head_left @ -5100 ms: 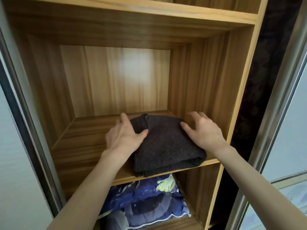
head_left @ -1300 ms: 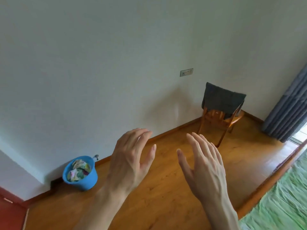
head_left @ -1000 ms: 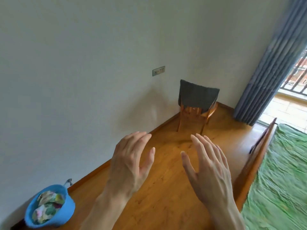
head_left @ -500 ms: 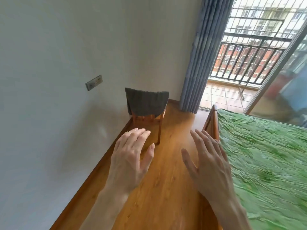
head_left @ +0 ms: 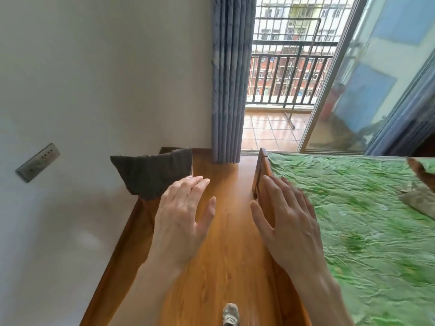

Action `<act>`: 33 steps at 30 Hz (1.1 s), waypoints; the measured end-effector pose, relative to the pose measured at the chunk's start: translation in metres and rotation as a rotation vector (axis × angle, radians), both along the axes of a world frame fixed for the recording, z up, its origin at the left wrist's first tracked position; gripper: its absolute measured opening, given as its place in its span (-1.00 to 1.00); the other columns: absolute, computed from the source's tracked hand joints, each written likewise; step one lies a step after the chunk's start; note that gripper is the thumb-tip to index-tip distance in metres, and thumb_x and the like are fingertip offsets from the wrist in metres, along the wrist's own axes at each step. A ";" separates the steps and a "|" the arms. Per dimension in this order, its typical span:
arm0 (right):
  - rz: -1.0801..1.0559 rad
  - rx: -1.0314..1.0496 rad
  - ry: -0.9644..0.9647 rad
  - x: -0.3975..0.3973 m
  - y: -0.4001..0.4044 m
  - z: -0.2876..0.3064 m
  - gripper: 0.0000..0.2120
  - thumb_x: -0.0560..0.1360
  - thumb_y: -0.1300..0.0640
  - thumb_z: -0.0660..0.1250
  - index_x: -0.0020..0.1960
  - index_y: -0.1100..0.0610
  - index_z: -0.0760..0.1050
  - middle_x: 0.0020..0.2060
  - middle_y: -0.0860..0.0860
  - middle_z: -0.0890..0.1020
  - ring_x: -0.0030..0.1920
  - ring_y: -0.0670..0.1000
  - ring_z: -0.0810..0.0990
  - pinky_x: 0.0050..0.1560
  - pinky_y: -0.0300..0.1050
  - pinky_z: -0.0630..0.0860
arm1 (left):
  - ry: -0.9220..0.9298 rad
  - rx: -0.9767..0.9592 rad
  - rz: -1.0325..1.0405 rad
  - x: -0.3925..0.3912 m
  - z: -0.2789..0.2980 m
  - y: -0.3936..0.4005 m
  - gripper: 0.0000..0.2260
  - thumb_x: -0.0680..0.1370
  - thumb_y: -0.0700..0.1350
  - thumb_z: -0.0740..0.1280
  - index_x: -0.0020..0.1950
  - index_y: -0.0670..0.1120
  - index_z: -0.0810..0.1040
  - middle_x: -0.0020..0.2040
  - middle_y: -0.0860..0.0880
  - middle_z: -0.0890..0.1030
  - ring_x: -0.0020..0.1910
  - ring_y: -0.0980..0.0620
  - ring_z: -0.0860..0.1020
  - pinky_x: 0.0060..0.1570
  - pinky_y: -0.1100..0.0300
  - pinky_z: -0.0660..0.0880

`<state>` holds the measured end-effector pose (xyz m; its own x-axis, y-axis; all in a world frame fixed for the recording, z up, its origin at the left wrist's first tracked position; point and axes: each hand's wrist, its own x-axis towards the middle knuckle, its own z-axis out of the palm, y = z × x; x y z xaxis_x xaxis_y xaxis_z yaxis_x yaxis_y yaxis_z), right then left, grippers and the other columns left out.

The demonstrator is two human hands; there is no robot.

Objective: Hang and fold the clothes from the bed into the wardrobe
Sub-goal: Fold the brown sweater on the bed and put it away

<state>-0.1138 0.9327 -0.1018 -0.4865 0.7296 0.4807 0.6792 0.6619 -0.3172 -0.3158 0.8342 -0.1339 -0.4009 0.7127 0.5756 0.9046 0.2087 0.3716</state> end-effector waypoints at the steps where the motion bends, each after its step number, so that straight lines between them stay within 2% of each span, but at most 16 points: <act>1: -0.009 0.000 0.008 -0.008 0.020 0.000 -0.43 0.65 -0.22 0.16 0.56 0.03 0.35 0.51 -0.02 0.45 0.56 -0.02 0.31 0.59 0.01 0.20 | 0.006 -0.004 0.001 -0.008 0.000 0.020 -0.52 0.69 0.27 0.13 0.47 0.05 0.54 0.46 0.02 0.56 0.46 -0.05 0.50 0.45 -0.22 0.45; 8: -0.014 0.013 0.027 -0.062 0.158 0.007 -0.43 0.65 -0.22 0.14 0.57 0.02 0.34 0.52 -0.03 0.44 0.57 -0.02 0.30 0.58 0.00 0.20 | 0.050 0.020 -0.018 -0.059 0.019 0.165 -0.52 0.68 0.25 0.16 0.44 0.03 0.58 0.43 0.01 0.60 0.43 -0.07 0.54 0.42 -0.24 0.47; 13: -0.034 0.053 0.023 -0.095 0.236 0.014 -0.43 0.64 -0.21 0.16 0.56 0.05 0.38 0.50 -0.01 0.46 0.57 0.00 0.33 0.59 -0.04 0.12 | 0.067 0.044 -0.017 -0.094 0.024 0.244 -0.53 0.67 0.24 0.18 0.41 0.01 0.62 0.40 -0.01 0.62 0.39 -0.09 0.57 0.42 -0.10 0.38; 20: -0.057 0.040 -0.012 -0.155 0.335 0.005 -0.43 0.65 -0.21 0.13 0.55 0.06 0.39 0.50 -0.03 0.47 0.57 -0.02 0.31 0.59 -0.01 0.14 | 0.011 0.073 -0.047 -0.158 0.018 0.352 -0.53 0.66 0.23 0.19 0.41 0.01 0.61 0.40 -0.02 0.61 0.39 -0.09 0.57 0.40 -0.09 0.39; 25: -0.070 0.047 -0.050 -0.216 0.423 0.003 -0.44 0.66 -0.20 0.12 0.56 0.05 0.37 0.50 -0.03 0.46 0.56 -0.01 0.33 0.58 0.05 0.22 | -0.010 0.106 -0.088 -0.221 0.015 0.451 -0.52 0.66 0.24 0.17 0.41 0.01 0.60 0.40 -0.02 0.61 0.39 -0.09 0.56 0.40 -0.07 0.35; 33: -0.209 0.010 0.001 -0.304 0.560 0.011 -0.47 0.62 -0.17 0.24 0.53 0.02 0.41 0.48 -0.07 0.49 0.54 -0.05 0.36 0.51 0.12 0.37 | -0.011 0.099 -0.159 -0.316 0.025 0.602 -0.54 0.67 0.22 0.17 0.41 -0.01 0.60 0.37 -0.01 0.63 0.37 -0.08 0.58 0.41 -0.04 0.35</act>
<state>-0.4177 1.4926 -0.0910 -0.3248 0.8096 0.4889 0.8016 0.5100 -0.3120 -0.6321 1.4361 -0.1088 -0.2947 0.7075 0.6423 0.9190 0.0256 0.3935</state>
